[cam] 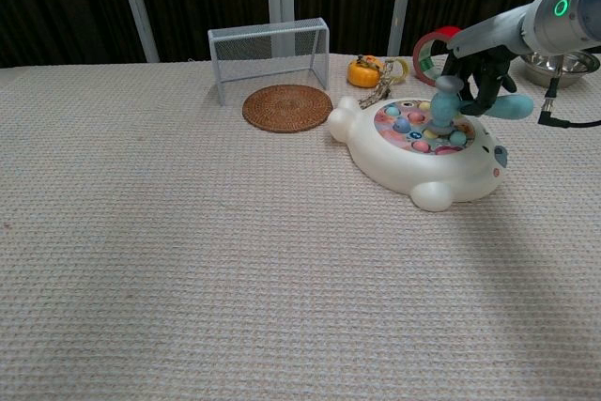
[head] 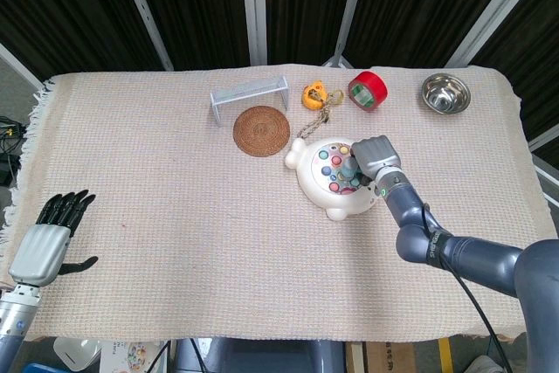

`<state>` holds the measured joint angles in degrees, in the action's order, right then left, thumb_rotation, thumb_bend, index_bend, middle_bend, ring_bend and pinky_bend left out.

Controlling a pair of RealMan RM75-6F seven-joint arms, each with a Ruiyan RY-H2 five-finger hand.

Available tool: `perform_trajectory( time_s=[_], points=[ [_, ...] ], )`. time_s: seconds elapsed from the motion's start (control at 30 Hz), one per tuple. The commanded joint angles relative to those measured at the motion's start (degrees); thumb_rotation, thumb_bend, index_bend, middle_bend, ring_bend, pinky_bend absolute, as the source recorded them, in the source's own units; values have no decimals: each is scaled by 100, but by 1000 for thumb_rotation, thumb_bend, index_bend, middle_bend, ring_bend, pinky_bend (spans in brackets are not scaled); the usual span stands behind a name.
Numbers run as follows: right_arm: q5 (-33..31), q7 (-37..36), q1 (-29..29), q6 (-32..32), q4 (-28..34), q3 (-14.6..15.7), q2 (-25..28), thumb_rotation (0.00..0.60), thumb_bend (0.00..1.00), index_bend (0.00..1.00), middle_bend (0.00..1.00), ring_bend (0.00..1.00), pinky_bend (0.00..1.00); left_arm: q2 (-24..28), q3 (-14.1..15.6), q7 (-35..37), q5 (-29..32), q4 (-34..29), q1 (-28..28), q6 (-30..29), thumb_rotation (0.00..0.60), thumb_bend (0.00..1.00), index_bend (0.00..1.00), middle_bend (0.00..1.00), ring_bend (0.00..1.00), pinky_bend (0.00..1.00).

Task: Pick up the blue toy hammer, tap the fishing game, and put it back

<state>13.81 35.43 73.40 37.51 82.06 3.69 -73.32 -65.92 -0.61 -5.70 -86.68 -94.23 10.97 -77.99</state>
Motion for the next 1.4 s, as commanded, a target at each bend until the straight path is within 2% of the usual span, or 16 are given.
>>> perform_trajectory(
  time_s=[0.03,0.2,0.43,0.57,0.67,0.8,0.97,1.4],
  points=[
    [-67,28,39,24,-24,31,-22,600,713,1000,817,698,597,-2,-4,13,6,9,4,4,600,35,0,0,0,0],
    [-76,27,71,117,103,21,76,600,714,1000,817,698,597,-2,-8,32,-7,26,12,-2,600,36,0,0,0,0],
    [151,-94,-15,404,769,-36,605,600,714,1000,817,698,597,8,-2,59,-44,30,-1,-52,600,35,0,0,0,0],
    [858,-525,-518,598,1392,-5,1028,600,716,1000,817,699,597,40,9,35,-123,-24,-30,-152,600,35,0,0,0,0],
    [1464,-903,-928,625,1446,3,1066,600,721,1000,817,699,597,67,23,-9,-158,-71,-52,-202,600,36,0,0,0,0],
    [2147,-1348,-1401,667,1288,14,977,600,721,1000,817,698,597,101,34,-77,-187,-142,-88,-270,600,35,0,0,0,0],
    [2709,-1783,-1849,653,799,35,692,600,722,1000,817,698,597,139,52,-192,-244,-258,-126,-351,600,35,0,0,0,0],
    [3390,-2471,-2388,427,-228,-66,254,600,722,944,817,658,596,175,63,-377,-231,-422,-158,-365,600,35,0,0,0,0]
  ],
)
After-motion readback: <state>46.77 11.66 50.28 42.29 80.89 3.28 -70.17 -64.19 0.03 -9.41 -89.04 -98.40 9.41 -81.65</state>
